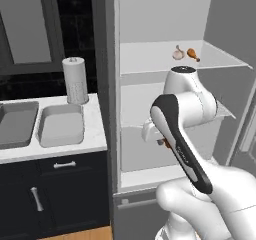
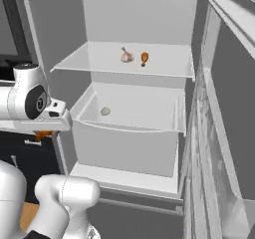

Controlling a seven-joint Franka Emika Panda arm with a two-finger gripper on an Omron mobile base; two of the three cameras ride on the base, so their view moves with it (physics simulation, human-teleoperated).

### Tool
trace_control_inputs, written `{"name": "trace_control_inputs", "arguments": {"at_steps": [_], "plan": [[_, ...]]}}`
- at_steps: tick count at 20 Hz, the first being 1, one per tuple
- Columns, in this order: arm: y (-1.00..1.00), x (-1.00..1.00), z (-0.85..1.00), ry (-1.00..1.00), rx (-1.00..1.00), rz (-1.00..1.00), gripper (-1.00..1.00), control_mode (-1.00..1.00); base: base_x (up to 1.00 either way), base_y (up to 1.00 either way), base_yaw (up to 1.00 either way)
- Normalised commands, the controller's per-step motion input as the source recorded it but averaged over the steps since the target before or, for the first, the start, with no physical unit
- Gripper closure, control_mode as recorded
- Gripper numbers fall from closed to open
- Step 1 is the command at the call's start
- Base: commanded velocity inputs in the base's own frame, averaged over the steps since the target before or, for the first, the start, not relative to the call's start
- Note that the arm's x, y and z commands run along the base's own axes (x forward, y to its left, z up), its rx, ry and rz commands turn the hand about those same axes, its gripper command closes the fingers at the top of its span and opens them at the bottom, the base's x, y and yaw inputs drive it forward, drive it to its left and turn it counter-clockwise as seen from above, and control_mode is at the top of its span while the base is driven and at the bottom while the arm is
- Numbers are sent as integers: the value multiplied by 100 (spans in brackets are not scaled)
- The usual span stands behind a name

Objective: Place one garlic and one chicken drumstick in each tupperware on the nearby counter, to pack two identical lunches.

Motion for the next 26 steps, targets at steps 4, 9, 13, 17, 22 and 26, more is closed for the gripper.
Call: {"name": "trace_control_inputs", "arguments": {"at_steps": [4,9,13,17,22,26], "plan": [[0,0,0,0,0,0,100,100,0,100,-3],[0,0,0,0,0,0,100,100,7,100,-20],[0,0,0,0,0,0,100,100,47,89,-31],[0,0,0,0,0,0,100,100,90,33,-12],[-16,9,-37,15,5,-3,100,-100,43,-10,-1],[-18,82,-87,24,10,-4,100,-100,0,0,0]]}}
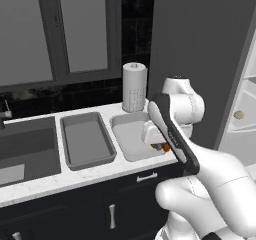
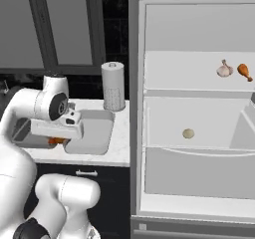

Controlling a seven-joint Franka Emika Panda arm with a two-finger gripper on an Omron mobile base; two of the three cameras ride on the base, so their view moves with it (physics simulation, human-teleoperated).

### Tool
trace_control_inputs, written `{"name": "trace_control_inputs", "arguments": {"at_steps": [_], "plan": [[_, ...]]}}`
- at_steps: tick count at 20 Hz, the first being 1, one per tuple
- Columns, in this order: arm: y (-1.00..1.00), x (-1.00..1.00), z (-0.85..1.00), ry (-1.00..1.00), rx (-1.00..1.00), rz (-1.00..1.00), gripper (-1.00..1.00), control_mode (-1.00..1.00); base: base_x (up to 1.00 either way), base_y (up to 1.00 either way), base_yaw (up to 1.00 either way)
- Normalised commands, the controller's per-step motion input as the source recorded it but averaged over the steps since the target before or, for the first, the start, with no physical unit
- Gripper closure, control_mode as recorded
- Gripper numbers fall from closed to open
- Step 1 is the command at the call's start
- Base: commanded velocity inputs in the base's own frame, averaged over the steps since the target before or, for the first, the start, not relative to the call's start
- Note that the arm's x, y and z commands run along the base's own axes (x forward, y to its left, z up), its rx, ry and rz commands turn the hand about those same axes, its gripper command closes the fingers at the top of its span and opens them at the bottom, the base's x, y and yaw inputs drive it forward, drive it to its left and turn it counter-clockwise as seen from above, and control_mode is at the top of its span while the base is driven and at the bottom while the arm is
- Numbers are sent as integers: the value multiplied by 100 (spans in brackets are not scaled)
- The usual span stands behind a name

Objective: Place one garlic and one chicken drumstick in each tupperware on the nearby counter, to pack two identical lunches.

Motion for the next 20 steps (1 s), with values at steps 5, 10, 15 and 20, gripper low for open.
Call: {"name": "trace_control_inputs", "arguments": {"at_steps": [5,10,15,20], "plan": [[8,100,-16,0,1,0,100,-100,0,0,0],[19,100,0,10,0,0,100,-100,0,0,0],[19,100,-15,7,-5,0,100,-100,0,0,0],[9,93,-56,0,-10,0,100,-100,0,0,0]]}}
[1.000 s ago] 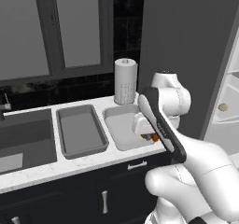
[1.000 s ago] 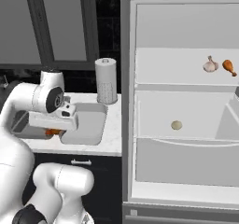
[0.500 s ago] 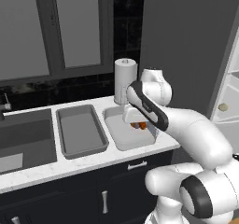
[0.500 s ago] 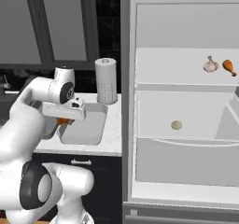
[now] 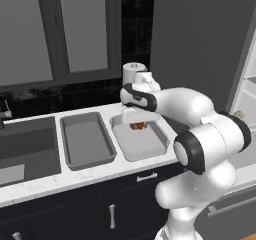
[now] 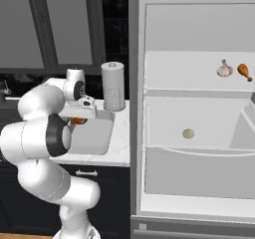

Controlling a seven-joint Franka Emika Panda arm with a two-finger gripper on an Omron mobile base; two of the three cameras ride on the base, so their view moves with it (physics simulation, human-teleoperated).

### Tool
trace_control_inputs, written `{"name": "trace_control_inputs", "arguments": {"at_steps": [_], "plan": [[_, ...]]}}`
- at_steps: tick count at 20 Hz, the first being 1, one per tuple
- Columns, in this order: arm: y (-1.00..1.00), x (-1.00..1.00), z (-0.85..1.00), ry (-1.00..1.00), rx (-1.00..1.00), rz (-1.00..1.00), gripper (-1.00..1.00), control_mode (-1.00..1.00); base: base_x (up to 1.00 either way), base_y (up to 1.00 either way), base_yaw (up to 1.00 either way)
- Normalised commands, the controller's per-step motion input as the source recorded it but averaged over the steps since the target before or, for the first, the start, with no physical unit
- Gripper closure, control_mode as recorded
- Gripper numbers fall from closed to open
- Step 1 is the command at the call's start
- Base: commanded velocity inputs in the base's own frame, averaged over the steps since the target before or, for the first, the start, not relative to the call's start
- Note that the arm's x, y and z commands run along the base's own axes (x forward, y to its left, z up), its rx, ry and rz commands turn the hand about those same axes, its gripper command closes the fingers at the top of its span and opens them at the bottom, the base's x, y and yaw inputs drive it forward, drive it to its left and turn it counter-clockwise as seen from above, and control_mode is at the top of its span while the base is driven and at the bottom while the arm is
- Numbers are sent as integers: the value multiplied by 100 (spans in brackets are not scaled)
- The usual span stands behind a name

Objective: Place one garlic and one chicken drumstick in each tupperware on the nearby counter, to pack two identical lunches.

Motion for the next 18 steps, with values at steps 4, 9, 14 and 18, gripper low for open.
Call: {"name": "trace_control_inputs", "arguments": {"at_steps": [4,9,14,18], "plan": [[3,77,-98,-2,-1,0,100,-100,0,0,0],[10,68,-74,0,0,0,100,-100,0,0,0],[11,45,-5,3,0,0,100,-100,0,0,0],[2,-22,-3,-4,0,0,100,-100,0,0,0]]}}
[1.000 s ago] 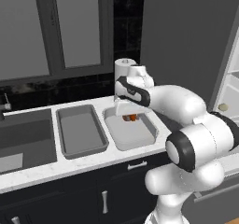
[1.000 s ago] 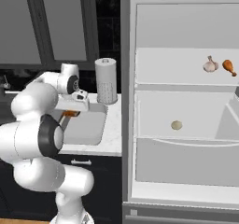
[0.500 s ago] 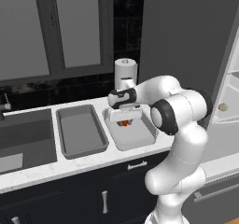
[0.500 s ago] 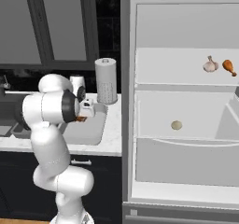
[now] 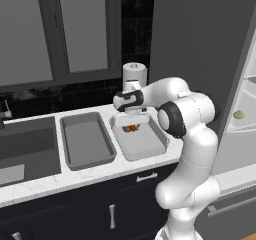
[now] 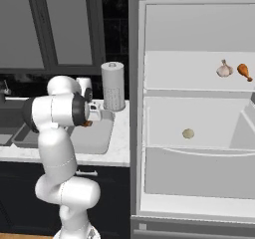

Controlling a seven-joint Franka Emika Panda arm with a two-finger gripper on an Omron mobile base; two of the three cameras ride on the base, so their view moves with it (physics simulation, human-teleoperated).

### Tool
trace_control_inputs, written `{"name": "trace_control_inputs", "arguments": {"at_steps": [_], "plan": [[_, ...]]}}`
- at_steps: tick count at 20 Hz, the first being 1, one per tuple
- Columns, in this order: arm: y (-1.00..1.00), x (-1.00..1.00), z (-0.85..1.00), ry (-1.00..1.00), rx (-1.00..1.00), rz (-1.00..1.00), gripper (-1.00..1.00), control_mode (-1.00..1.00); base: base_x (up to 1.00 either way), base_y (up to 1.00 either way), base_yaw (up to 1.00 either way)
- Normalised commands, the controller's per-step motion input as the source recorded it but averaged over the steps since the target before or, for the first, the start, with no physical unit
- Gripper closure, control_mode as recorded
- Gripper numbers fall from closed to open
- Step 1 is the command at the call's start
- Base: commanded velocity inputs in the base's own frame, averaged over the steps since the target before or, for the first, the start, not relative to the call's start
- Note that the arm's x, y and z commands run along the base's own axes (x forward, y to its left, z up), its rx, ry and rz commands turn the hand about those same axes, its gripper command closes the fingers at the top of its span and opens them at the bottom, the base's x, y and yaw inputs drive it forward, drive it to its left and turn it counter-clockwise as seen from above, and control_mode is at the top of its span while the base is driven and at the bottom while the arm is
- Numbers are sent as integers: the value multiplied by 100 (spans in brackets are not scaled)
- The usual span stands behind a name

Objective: Place one garlic and one chicken drumstick in each tupperware on the nearby counter, to pack two identical lunches.

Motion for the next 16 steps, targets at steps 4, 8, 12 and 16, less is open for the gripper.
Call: {"name": "trace_control_inputs", "arguments": {"at_steps": [4,8,12,16], "plan": [[0,-18,-1,-6,0,0,100,-100,0,0,0],[0,0,-1,-5,0,0,-100,-100,0,0,0],[0,0,2,0,0,0,-100,-100,0,0,0],[0,0,6,0,0,0,-100,-100,0,0,0]]}}
